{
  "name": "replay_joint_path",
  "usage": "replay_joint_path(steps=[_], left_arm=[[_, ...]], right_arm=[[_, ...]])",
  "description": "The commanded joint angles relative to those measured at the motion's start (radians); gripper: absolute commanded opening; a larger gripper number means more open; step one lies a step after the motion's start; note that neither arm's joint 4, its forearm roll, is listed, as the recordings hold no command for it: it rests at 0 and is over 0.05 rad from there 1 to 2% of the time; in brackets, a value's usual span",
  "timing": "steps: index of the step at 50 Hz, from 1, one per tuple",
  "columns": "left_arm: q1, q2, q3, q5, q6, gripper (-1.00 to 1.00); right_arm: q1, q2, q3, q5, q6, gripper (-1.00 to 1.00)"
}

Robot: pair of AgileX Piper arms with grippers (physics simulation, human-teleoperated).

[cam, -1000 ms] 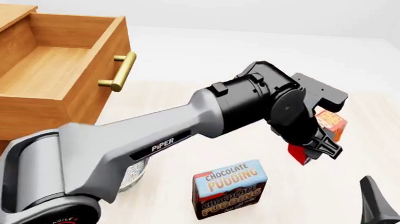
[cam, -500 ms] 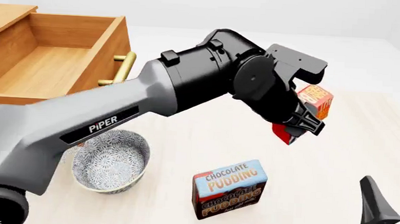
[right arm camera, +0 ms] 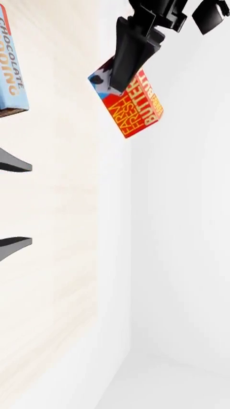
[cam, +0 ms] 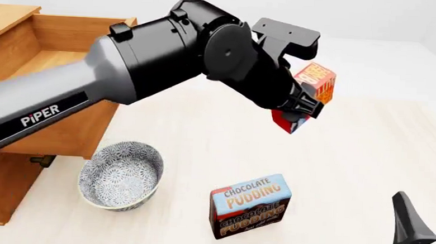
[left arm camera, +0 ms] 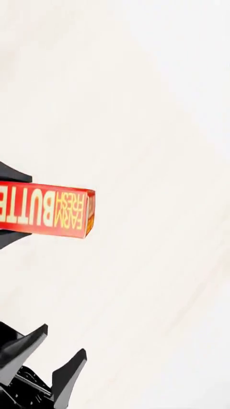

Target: Put the butter at the back in the top drawer of the cabinet and close it.

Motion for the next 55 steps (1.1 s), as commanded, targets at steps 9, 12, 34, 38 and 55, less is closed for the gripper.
replay_joint_path(steps=[9, 12, 34, 38, 55], left_arm=[[0.079, -0.136, 0.071, 0.0, 0.018, -1.0], [0.094, -0.153, 0.064, 0.013, 0.022, -1.0], [0.185, -0.23, 0.015, 0.09, 0.072, -1.0], [0.199, -0.254, 0.035, 0.091, 0.079, -1.0], [0.252, -0.324, 0.053, 0.134, 0.087, -1.0]], right_arm=[[0.0, 0.0, 0.0, 0.0, 0.0, 1.0], [0.0, 0.0, 0.0, 0.0, 0.0, 1.0], [0.0, 0.0, 0.0, 0.0, 0.0, 1.0], [0.0, 0.0, 0.0, 0.0, 0.0, 1.0], [0.0, 0.0, 0.0, 0.0, 0.0, 1.0]])
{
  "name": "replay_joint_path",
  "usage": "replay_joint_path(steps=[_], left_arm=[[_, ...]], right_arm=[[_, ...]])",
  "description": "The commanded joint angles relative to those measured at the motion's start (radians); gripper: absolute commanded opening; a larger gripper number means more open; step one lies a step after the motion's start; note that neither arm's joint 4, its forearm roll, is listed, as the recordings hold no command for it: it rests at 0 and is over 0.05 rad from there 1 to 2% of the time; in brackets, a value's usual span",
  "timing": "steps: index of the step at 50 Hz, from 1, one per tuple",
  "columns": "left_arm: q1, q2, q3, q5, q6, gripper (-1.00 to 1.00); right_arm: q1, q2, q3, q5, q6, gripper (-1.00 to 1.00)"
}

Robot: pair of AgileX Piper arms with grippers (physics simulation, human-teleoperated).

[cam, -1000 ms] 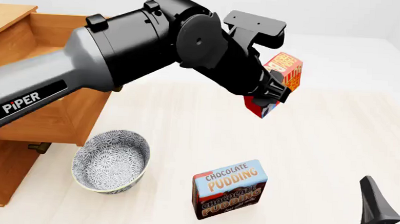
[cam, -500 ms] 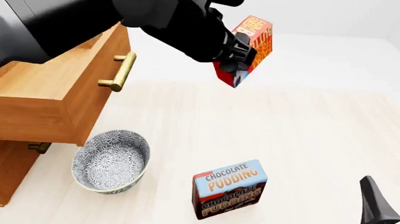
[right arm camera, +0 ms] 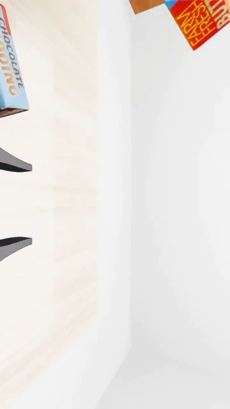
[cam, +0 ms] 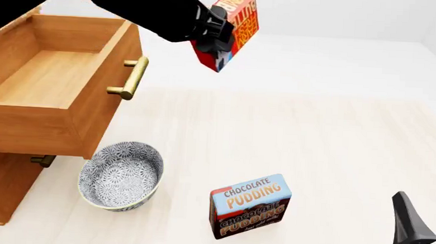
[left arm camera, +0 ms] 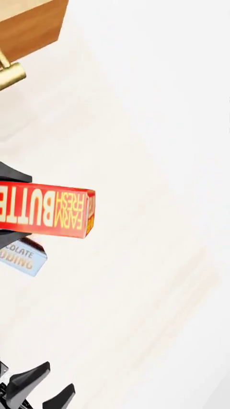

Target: Put the butter at the back in the top drawer of the cabinet and close it.

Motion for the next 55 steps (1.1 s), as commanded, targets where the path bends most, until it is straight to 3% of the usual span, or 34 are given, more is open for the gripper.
replay_joint_path(steps=[1, 8, 20, 42, 55], left_arm=[[0.014, -0.052, 0.014, 0.024, 0.007, -1.0], [0.056, -0.087, 0.02, 0.046, 0.02, -1.0], [0.161, -0.169, 0.043, 0.08, 0.104, -1.0], [0.256, -0.238, 0.052, 0.127, 0.147, -1.0], [0.293, -0.272, 0.038, 0.181, 0.135, -1.0]], right_arm=[[0.0, 0.0, 0.0, 0.0, 0.0, 1.0], [0.0, 0.0, 0.0, 0.0, 0.0, 1.0], [0.0, 0.0, 0.0, 0.0, 0.0, 1.0], [0.0, 0.0, 0.0, 0.0, 0.0, 1.0], [0.0, 0.0, 0.0, 0.0, 0.0, 1.0]])
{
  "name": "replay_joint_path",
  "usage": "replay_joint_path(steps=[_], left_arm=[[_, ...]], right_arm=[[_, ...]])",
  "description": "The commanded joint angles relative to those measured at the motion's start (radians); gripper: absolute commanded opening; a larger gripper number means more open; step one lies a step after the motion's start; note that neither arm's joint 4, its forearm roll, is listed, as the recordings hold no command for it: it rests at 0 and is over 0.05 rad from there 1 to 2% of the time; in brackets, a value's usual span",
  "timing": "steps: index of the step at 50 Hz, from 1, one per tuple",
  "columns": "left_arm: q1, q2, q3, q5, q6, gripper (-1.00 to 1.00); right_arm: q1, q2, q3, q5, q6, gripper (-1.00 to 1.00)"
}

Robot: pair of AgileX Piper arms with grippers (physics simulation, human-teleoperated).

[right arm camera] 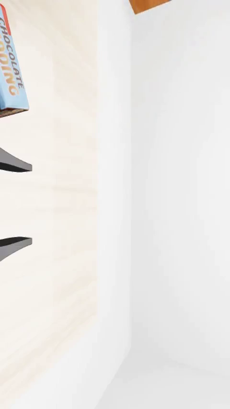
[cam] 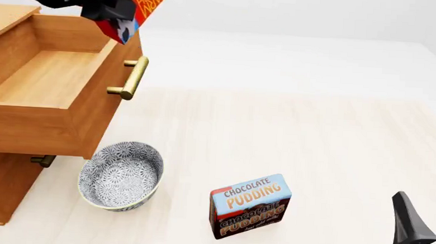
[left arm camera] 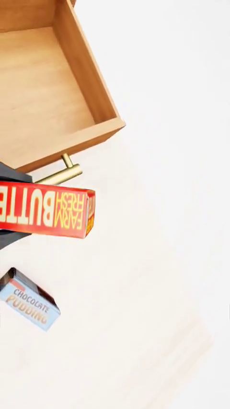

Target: Put the butter at the back in the top drawer of the cabinet and close it.

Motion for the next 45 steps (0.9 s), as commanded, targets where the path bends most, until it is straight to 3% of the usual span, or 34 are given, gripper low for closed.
replay_joint_path(steps=[1, 18, 26, 30, 45], left_arm=[[0.031, -0.041, -0.025, 0.041, 0.01, -1.0], [0.116, -0.085, -0.081, 0.11, 0.032, -1.0], [0.155, -0.106, -0.064, 0.121, 0.033, -1.0], [0.125, -0.098, -0.065, 0.132, -0.055, -1.0], [0.201, -0.134, -0.009, 0.133, -0.056, -1.0]], right_arm=[[0.0, 0.0, 0.0, 0.0, 0.0, 1.0], [0.0, 0.0, 0.0, 0.0, 0.0, 1.0], [0.0, 0.0, 0.0, 0.0, 0.0, 1.0], [0.0, 0.0, 0.0, 0.0, 0.0, 1.0], [0.0, 0.0, 0.0, 0.0, 0.0, 1.0]])
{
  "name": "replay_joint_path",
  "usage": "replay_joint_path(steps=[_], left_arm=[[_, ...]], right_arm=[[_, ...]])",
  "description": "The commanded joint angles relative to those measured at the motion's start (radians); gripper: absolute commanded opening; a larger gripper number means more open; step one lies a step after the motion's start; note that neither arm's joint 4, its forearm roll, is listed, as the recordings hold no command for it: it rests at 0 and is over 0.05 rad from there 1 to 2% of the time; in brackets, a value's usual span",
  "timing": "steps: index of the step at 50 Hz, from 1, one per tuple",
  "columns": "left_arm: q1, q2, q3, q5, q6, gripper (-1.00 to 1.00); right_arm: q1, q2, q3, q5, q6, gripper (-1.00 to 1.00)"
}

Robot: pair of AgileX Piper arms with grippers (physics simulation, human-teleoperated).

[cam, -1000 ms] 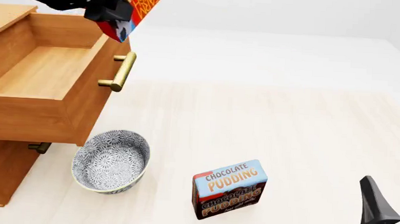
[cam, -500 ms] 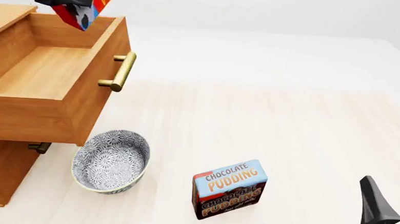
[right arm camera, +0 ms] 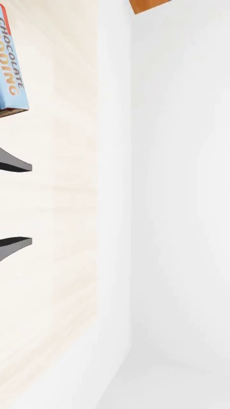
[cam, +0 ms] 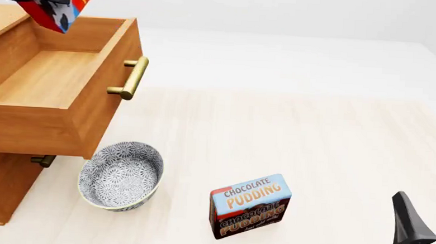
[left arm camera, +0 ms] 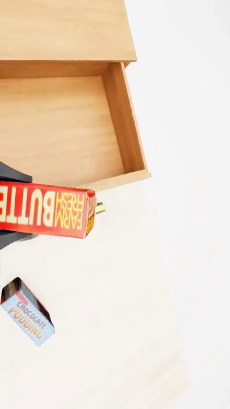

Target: Put the butter at the back in the top drawer of the cabinet and close it.

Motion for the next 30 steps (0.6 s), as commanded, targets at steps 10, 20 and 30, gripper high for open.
replay_joint_path(steps=[10, 20, 30], left_arm=[[0.075, -0.057, 0.06, 0.003, -0.021, -1.0], [0.087, -0.036, 0.07, 0.003, -0.043, -1.0], [0.107, -0.015, 0.086, -0.008, -0.054, -1.0]], right_arm=[[0.0, 0.0, 0.0, 0.0, 0.0, 1.0], [0.0, 0.0, 0.0, 0.0, 0.0, 1.0], [0.0, 0.0, 0.0, 0.0, 0.0, 1.0]])
